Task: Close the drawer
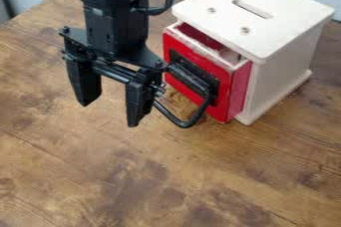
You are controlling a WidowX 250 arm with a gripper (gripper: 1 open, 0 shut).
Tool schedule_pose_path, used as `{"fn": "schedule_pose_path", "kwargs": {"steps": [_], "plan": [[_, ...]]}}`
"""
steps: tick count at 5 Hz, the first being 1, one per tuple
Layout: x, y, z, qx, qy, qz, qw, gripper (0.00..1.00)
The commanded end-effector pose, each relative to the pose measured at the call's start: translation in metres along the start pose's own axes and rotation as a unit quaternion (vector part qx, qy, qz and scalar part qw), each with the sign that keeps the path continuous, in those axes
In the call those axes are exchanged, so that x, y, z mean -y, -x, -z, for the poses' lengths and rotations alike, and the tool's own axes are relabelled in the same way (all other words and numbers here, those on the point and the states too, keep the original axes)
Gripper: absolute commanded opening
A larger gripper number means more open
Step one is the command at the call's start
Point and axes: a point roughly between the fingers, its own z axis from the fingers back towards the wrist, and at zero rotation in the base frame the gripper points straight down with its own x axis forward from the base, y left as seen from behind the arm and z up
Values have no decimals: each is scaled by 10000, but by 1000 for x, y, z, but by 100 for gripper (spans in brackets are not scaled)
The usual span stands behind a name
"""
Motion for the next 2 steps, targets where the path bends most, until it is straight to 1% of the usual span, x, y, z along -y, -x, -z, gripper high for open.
{"fn": "schedule_pose_path", "kwargs": {"steps": [1,2], "plan": [[6,-1,8,828,-32,-181,9964,100],[-2,-7,15,1302,-27,-327,9909,100]]}}
